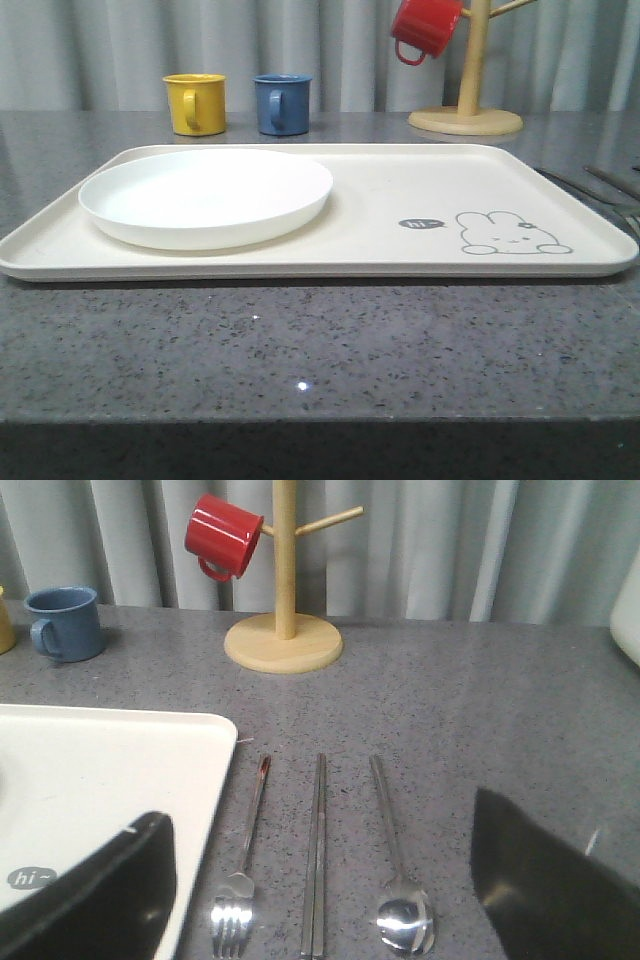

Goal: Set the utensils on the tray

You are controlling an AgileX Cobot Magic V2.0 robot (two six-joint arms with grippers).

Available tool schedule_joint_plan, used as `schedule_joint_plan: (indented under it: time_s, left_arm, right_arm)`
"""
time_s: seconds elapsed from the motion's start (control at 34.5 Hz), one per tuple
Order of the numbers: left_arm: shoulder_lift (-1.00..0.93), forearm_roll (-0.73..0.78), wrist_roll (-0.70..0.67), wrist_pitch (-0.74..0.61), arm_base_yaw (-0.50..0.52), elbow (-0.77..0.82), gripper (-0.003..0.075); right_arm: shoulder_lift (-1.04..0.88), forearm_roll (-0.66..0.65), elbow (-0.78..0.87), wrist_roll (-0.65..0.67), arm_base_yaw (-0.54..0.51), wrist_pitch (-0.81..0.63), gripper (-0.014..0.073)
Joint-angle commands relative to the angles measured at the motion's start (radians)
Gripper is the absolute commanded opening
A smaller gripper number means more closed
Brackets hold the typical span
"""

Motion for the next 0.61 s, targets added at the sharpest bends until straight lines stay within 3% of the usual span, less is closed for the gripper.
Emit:
schedule_joint_plan:
  time_s: [0.0, 0.26, 0.46, 0.58]
  left_arm:
    - [0.010, -0.002, -0.012, -0.085, -0.002, -0.027, -0.0018]
    - [0.010, -0.002, -0.012, -0.085, -0.002, -0.026, -0.0018]
    - [0.010, -0.002, -0.012, -0.085, -0.002, -0.026, -0.0018]
    - [0.010, -0.002, -0.012, -0.085, -0.002, -0.026, -0.0018]
  right_arm:
    - [0.014, -0.002, -0.034, -0.006, -0.005, -0.078, 0.0624]
    - [0.015, 0.001, -0.034, -0.006, -0.005, -0.069, 0.0617]
    - [0.209, 0.001, -0.140, -0.006, -0.005, 0.081, 0.0377]
    - [0.398, 0.001, -0.261, -0.006, -0.004, 0.199, 0.0359]
